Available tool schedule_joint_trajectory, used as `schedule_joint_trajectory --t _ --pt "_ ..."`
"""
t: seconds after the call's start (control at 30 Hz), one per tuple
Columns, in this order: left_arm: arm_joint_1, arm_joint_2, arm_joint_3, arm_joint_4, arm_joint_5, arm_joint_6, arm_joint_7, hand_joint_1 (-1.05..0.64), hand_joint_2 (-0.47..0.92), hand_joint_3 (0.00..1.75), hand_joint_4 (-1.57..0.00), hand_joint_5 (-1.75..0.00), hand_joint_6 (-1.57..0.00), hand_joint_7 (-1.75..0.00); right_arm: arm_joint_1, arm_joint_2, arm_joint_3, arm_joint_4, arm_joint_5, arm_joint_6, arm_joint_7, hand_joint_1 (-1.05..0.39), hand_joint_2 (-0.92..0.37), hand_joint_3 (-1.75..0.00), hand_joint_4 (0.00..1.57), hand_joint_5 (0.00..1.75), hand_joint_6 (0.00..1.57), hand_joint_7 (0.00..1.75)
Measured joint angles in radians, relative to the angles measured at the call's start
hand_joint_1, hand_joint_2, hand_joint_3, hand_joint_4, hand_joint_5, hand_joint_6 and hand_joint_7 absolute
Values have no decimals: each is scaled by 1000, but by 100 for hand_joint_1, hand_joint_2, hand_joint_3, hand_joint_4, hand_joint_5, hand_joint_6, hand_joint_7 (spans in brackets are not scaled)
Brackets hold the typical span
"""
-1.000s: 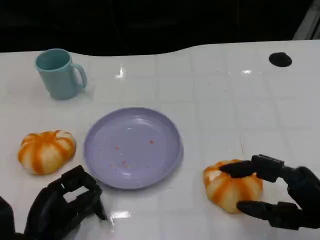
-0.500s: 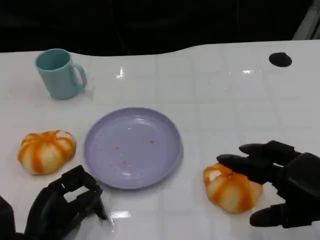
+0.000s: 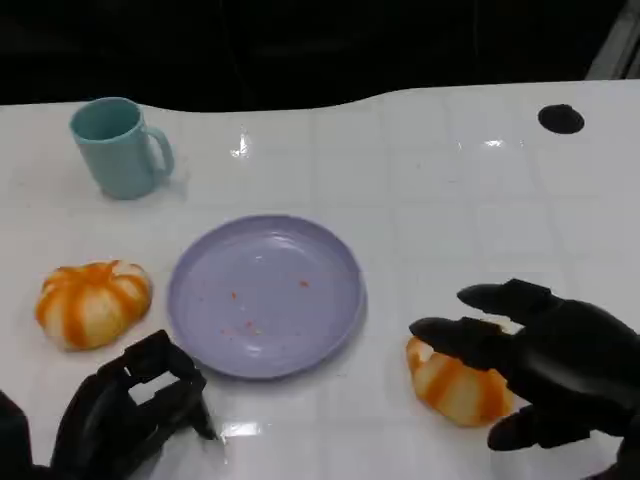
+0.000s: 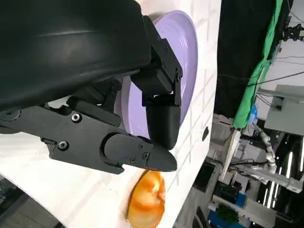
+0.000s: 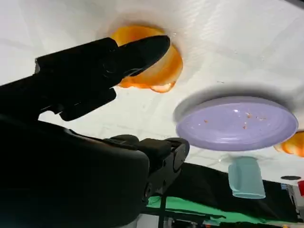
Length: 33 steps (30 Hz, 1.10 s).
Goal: Grasp the bread from the table and place it into the plate.
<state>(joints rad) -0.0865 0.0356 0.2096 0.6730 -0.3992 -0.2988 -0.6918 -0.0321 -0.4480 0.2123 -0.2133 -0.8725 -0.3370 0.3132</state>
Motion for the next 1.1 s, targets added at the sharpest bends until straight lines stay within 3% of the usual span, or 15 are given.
schedule_joint_trajectory --t 0.3,0.83,1.03,1.1 --pt "6 -2 0 -11 0 2 0 -58 92 6 -75 -170 -69 -142 -64 0 84 112 -79 46 -76 -56 -84 -1 12 22 32 1" --pt "19 -3 -1 -28 0 9 1 -60 92 5 -76 -170 -71 -141 -137 -11 163 270 -101 85 -142 -56 -87 0 17 20 37 2" --pt "21 -4 -1 -34 0 17 1 -59 92 5 -76 -170 -71 -140 -163 -18 193 306 -102 95 -141 -55 -89 -1 27 17 45 3" --pt "22 -4 -1 -37 0 20 1 -59 92 5 -77 -171 -72 -140 -171 -19 203 316 -101 99 -141 -51 -92 -2 44 17 55 4"
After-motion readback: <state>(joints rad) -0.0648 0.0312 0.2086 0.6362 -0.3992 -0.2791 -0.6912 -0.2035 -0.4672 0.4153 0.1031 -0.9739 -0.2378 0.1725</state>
